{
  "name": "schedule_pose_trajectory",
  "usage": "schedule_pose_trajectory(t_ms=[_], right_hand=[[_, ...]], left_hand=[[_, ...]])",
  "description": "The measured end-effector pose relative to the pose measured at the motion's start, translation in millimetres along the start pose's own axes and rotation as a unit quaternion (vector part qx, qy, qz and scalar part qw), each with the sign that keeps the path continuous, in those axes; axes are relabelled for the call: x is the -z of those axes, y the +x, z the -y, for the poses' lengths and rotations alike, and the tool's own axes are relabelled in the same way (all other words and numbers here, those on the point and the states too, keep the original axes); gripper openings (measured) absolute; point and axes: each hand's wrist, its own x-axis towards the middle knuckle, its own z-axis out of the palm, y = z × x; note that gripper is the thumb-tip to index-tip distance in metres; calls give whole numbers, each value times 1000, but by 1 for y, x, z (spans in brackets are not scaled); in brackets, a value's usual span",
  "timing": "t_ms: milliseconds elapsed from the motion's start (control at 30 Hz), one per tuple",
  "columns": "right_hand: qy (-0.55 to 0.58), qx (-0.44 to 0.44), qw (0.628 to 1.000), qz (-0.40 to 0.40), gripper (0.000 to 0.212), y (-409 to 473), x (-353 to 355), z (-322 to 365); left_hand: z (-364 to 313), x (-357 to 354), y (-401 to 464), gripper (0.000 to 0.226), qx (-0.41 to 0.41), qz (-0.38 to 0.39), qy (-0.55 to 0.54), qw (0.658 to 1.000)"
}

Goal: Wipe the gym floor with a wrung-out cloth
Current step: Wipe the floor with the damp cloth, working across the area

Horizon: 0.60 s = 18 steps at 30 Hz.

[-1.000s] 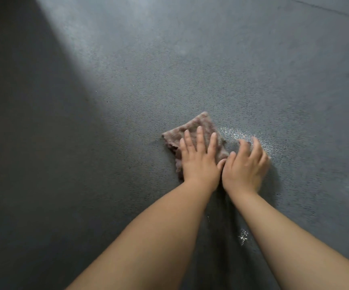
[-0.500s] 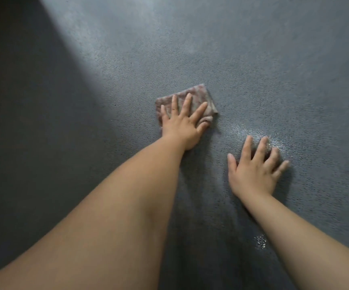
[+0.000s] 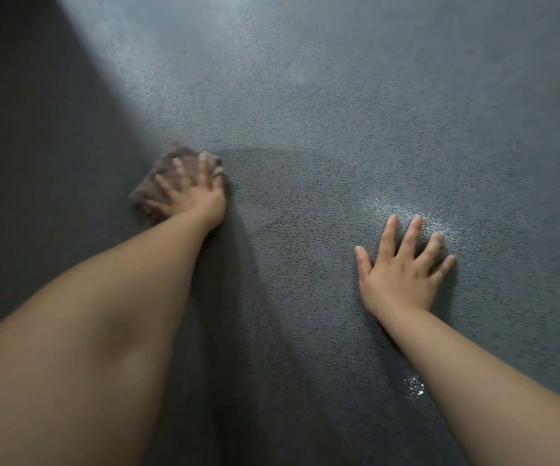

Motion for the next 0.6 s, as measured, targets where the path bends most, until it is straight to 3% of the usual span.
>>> schedule_pose_trajectory(t_ms=[67, 167, 267, 400, 500, 600], right_hand=[[-1, -1, 1000, 1, 73, 0, 0, 0], [3, 0, 1000, -4, 74, 1, -1, 0], [9, 0, 1000, -3, 74, 1, -1, -1], [11, 6, 1000, -2, 74, 1, -2, -3], [12, 8, 1000, 5, 74, 2, -1, -3], [17, 9, 1000, 5, 74, 3, 1, -3]], left_hand=[[-40, -7, -13, 59, -120, 16, 30, 992], [-98, -19, -41, 58, -300, 54, 81, 949], [-120, -22, -44, 54, -356, 65, 115, 925], [-100, -8, -9, 58, -281, 52, 92, 954], [-53, 10, 26, 64, -137, 45, 29, 989], [18, 14, 45, 68, 1, 8, -27, 1000]])
